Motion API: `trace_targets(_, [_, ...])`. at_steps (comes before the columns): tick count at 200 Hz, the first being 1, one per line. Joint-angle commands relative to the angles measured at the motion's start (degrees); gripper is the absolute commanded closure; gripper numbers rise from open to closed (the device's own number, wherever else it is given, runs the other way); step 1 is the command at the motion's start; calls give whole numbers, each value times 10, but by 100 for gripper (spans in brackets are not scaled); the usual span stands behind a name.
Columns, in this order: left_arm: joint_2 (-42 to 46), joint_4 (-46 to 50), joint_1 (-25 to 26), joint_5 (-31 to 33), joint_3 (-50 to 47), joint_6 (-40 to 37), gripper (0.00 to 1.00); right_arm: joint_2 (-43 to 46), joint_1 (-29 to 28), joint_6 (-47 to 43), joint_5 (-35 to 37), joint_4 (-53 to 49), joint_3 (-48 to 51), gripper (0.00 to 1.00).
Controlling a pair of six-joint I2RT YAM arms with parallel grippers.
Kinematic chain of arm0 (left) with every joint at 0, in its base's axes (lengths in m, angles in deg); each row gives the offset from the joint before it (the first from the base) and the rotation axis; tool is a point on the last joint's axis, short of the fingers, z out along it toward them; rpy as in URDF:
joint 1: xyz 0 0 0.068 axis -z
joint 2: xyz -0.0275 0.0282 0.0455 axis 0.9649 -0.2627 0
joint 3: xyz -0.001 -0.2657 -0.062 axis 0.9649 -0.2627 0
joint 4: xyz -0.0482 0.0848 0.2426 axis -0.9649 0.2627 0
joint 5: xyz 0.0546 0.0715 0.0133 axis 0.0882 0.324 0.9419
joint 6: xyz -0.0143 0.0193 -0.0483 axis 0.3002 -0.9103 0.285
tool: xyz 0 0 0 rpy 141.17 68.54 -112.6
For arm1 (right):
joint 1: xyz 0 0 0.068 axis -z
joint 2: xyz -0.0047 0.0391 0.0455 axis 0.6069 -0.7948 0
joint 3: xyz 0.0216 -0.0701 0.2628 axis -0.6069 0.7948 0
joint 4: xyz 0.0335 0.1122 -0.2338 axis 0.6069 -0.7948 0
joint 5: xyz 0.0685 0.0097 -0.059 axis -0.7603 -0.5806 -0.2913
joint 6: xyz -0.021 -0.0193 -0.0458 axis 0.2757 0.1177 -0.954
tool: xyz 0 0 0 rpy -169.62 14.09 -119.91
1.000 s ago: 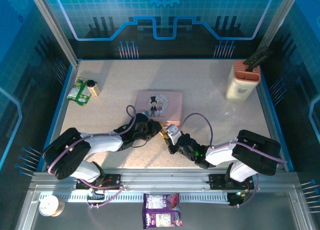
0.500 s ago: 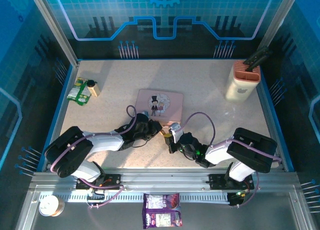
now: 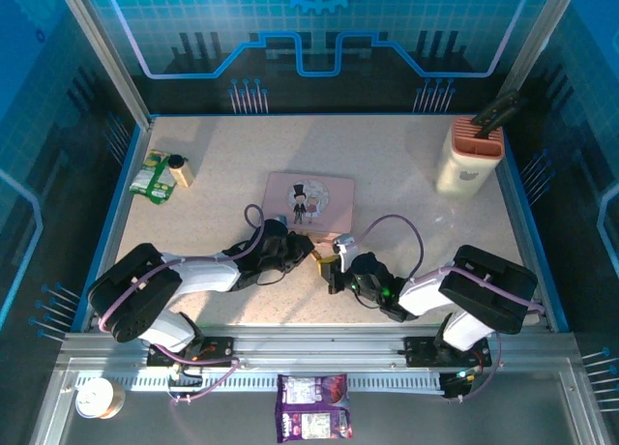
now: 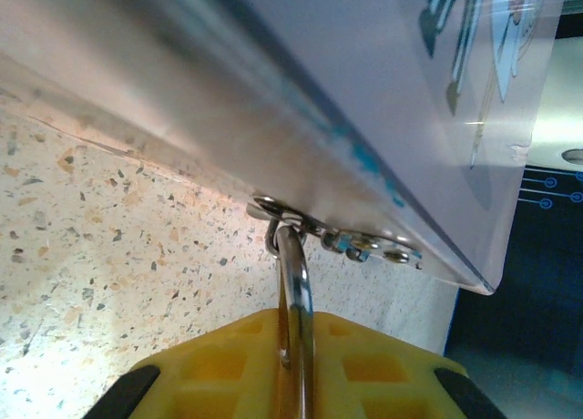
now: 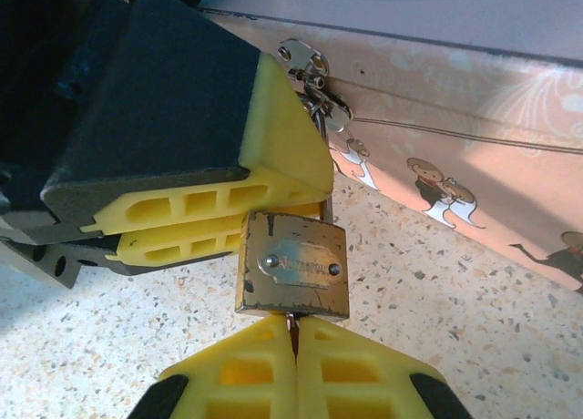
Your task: Unlock the padlock with the key
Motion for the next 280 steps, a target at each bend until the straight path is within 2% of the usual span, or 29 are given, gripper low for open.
trace_targets(1, [1,-46,1,-25,23,5,85,-2,12,57,-14,30,-2,100])
trace_targets(72, [2,-38,0,-23,27,4,82,-17,37,140,-17,40,9,100])
trace_targets(93, [3,-36,1,-23,27,5,77,-29,42,154,-30,64,11,100])
trace_targets(170, [15,2,-4,-8,24,3,67,-153,68,237,-70,282,50,100])
trace_targets(280, [22,28,-12,3,21,-6,62,-154,70,231,-49,263,64,100])
